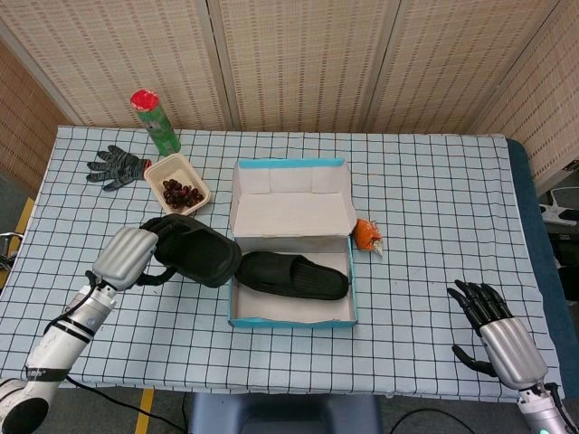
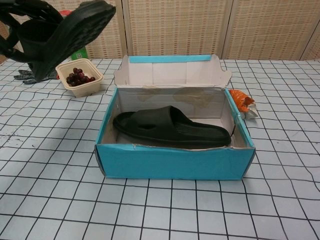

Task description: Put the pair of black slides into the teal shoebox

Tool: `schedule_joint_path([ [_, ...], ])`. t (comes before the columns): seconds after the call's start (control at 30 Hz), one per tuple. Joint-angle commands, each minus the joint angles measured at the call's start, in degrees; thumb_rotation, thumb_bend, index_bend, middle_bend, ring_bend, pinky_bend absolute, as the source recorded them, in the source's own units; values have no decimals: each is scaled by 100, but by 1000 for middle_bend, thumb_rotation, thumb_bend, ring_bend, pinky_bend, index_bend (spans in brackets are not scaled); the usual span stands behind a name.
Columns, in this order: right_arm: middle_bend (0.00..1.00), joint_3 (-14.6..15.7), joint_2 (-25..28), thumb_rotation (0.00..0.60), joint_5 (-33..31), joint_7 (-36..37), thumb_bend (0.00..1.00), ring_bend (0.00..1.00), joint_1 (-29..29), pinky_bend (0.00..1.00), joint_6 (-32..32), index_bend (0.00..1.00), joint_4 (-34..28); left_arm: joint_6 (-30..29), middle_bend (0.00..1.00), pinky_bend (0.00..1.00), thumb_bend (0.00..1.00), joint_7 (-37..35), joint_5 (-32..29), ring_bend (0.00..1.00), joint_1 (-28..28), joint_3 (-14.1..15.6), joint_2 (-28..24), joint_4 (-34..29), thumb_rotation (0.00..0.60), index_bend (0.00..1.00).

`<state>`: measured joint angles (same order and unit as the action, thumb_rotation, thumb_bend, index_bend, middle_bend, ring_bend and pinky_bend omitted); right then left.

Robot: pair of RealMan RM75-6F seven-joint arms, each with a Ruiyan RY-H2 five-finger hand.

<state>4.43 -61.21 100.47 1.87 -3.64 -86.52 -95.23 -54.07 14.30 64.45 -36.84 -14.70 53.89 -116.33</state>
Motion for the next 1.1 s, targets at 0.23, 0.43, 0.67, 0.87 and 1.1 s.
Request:
schedule_joint_path([
  [0.23,0,-9,13,600,-29,52,148,0,-20,0,28,0,29,1391,703,717,622,353,-1356,646,-1283,-183,-263,-689,600,498],
  [0.43,0,-19,-24,600,-76,-23,149,0,-37,0,92,0,19,2195,715,733,622,-323,-1346,662,-1637,-306,-342,-524,600,497],
  [0.67,0,-7,-53,600,-86,-81,148,0,-66,0,172,0,8,2527,719,752,624,-626,-1221,679,-1993,-278,-232,-349,600,499],
  [0.87,0,-4,-37,600,-86,-37,148,0,-72,0,166,0,12,2504,726,778,624,-505,-1478,701,-2387,8,-4,-228,600,499],
  [1.1,0,2,-23,600,-75,14,149,0,-92,0,180,0,26,2298,730,784,623,-296,-1908,706,-2820,382,366,-16,600,503],
])
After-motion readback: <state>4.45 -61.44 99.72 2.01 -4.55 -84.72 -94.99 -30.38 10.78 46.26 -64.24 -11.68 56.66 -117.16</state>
